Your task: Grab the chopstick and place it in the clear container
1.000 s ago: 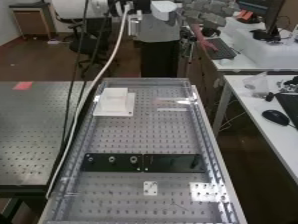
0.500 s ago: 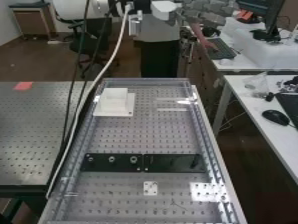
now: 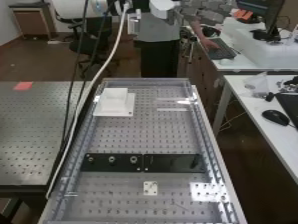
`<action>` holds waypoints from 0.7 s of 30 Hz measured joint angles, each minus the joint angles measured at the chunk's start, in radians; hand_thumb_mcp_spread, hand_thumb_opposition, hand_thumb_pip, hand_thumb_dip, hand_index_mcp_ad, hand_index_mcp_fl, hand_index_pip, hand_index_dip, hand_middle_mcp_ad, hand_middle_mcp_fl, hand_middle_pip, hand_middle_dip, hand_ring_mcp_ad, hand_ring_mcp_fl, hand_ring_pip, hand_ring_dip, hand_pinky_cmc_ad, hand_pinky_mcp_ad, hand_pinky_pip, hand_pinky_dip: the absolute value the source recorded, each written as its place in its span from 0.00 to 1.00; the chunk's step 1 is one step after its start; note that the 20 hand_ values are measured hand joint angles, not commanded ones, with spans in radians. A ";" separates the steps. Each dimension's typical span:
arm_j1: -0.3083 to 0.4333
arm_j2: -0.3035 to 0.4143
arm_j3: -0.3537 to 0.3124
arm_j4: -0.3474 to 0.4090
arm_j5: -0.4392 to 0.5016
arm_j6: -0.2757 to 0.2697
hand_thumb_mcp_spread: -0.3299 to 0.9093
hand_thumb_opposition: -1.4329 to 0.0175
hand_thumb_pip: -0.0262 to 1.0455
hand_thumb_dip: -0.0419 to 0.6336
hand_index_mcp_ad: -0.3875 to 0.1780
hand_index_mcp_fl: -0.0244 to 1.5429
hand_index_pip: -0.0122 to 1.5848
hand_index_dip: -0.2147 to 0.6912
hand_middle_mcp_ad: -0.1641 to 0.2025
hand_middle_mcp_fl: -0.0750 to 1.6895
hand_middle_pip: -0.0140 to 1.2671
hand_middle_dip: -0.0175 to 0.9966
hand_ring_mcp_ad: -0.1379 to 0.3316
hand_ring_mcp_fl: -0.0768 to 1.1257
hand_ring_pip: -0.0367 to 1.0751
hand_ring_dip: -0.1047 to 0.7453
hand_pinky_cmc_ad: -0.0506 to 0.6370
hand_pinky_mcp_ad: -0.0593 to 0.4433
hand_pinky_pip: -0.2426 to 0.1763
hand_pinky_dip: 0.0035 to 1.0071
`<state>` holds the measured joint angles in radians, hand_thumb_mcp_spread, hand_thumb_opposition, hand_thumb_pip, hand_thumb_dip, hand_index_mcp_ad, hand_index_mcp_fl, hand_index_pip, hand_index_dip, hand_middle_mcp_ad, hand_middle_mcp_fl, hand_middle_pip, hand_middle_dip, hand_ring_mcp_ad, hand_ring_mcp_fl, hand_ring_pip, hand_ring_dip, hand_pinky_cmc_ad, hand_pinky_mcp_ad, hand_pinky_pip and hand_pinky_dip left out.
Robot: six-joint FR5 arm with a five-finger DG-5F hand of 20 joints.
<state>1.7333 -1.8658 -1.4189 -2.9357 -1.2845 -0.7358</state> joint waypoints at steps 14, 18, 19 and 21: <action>-0.001 0.000 -0.007 0.014 -0.005 0.001 0.41 0.53 0.43 0.07 0.46 0.04 0.05 0.44 0.51 0.04 0.10 0.20 0.57 0.07 0.10 0.24 0.74 0.75 0.28 0.16; -0.002 -0.002 -0.004 0.014 -0.006 0.000 0.40 0.53 0.43 0.07 0.46 0.04 0.05 0.44 0.51 0.05 0.10 0.20 0.57 0.07 0.10 0.24 0.74 0.75 0.28 0.16; -0.002 -0.002 -0.003 0.013 -0.007 0.001 0.40 0.53 0.43 0.07 0.46 0.04 0.05 0.44 0.50 0.04 0.10 0.20 0.57 0.07 0.10 0.24 0.74 0.75 0.28 0.16; -0.002 -0.003 -0.002 0.012 -0.008 0.002 0.40 0.53 0.43 0.07 0.46 0.04 0.05 0.44 0.50 0.05 0.10 0.20 0.57 0.07 0.10 0.24 0.74 0.75 0.28 0.16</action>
<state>1.7313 -1.8691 -1.4205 -2.9235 -1.2923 -0.7339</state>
